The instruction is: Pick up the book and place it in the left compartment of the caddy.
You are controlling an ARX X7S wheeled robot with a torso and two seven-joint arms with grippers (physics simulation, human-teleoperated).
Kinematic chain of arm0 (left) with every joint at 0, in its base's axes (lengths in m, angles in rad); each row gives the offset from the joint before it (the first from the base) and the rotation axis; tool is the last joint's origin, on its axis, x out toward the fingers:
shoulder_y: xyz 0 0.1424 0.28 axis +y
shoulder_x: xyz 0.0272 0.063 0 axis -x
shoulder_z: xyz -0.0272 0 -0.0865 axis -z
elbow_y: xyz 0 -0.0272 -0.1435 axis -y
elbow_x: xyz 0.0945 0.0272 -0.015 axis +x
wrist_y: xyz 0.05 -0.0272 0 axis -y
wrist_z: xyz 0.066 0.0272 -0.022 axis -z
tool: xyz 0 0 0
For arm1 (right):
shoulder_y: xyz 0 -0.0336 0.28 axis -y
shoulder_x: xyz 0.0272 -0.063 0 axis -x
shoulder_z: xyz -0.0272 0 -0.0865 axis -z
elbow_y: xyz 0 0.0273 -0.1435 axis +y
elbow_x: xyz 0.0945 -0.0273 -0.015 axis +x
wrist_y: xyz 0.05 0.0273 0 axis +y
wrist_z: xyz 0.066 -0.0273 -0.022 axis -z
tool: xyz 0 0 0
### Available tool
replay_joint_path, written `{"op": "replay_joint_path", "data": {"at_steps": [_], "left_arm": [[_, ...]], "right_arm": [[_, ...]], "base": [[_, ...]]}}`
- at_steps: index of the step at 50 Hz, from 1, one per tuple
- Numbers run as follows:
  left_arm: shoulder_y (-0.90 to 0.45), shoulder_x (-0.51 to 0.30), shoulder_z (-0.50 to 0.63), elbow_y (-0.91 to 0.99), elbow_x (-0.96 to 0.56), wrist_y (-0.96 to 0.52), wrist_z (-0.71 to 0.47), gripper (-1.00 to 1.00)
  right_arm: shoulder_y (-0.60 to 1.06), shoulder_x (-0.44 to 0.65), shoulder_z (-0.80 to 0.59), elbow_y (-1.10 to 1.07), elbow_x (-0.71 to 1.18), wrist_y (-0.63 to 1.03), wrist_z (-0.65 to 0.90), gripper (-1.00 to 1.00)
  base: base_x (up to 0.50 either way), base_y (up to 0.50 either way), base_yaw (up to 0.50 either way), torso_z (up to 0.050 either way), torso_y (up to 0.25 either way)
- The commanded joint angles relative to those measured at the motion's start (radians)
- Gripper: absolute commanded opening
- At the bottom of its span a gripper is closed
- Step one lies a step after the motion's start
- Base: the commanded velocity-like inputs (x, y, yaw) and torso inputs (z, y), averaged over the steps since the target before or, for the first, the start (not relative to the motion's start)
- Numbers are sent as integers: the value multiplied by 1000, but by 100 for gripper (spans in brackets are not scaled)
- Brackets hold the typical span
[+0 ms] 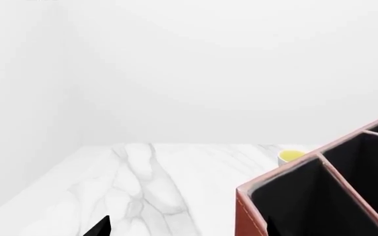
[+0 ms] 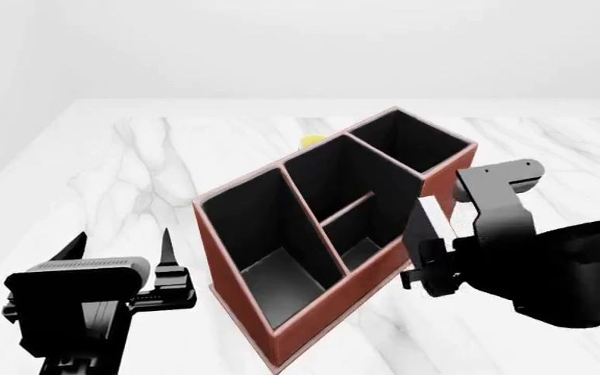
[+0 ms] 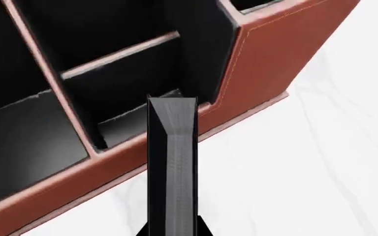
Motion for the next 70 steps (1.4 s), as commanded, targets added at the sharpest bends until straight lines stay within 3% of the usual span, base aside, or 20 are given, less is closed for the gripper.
{"op": "replay_joint_path", "data": {"at_steps": [1,11,21,25,27,31,37,58,70], "left_arm": [[-2,-4,1,7,-4,-4,-7,100],[-2,-5,-8,-12,-11,5,-6,100],[7,-6,-16,-20,-12,17,-7,100],[3,-7,-16,-25,-14,20,-6,100],[4,-8,-18,-20,-16,18,-8,100],[9,-9,-24,-20,-19,21,-9,100],[5,-11,-25,-20,-23,20,-11,100],[22,-17,-31,-25,-27,40,-10,100],[24,-19,-30,-33,-28,48,-11,100]], "right_arm": [[111,162,-34,-293,518,-82,364,-100],[390,6,-165,-112,654,-49,345,-100],[526,-259,-219,262,453,159,182,-100],[531,-338,-185,349,241,256,-29,-100],[550,-370,-227,378,-13,254,-329,-100],[575,-403,-330,397,-296,218,-646,-100],[610,-450,-453,433,-464,174,-886,-100],[641,-673,-711,840,-776,-72,-1294,-100],[603,-675,-700,805,-751,-78,-1280,-100]], "base": [[0,0,0,0,0],[0,0,0,0,1],[0,0,0,0,1],[0,0,0,0,0],[0,0,0,0,0],[0,0,0,0,0],[0,0,0,0,2],[0,0,0,0,1],[0,0,0,0,2]]}}
